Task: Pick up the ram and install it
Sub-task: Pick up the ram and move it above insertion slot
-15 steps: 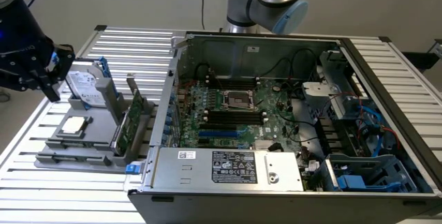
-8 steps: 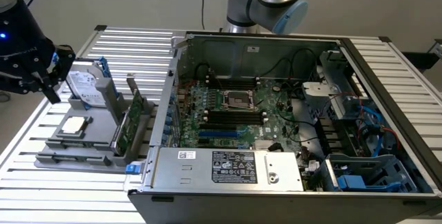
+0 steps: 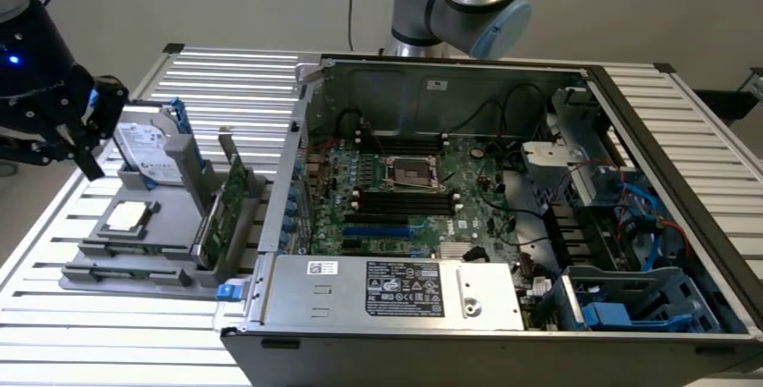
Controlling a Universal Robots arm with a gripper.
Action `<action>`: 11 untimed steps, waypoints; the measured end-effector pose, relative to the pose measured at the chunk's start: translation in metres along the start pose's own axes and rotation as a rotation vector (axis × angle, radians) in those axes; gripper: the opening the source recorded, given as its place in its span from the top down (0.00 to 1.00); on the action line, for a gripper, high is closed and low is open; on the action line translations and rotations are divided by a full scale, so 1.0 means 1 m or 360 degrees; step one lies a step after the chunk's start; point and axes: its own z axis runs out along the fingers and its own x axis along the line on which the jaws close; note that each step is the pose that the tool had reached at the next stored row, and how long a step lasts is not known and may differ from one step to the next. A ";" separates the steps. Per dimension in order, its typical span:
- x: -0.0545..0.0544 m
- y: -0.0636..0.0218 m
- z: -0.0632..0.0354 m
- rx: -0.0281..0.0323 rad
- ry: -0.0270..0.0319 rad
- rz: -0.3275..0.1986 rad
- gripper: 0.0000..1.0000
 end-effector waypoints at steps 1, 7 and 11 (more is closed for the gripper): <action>0.000 0.0000 0.0000 0.00006 0.00018 -0.0029 0.89; 0.000 0.0000 0.0010 0.00038 0.00124 -0.0202 0.89; 0.000 -0.0001 0.0027 0.00062 0.00191 -0.0317 0.89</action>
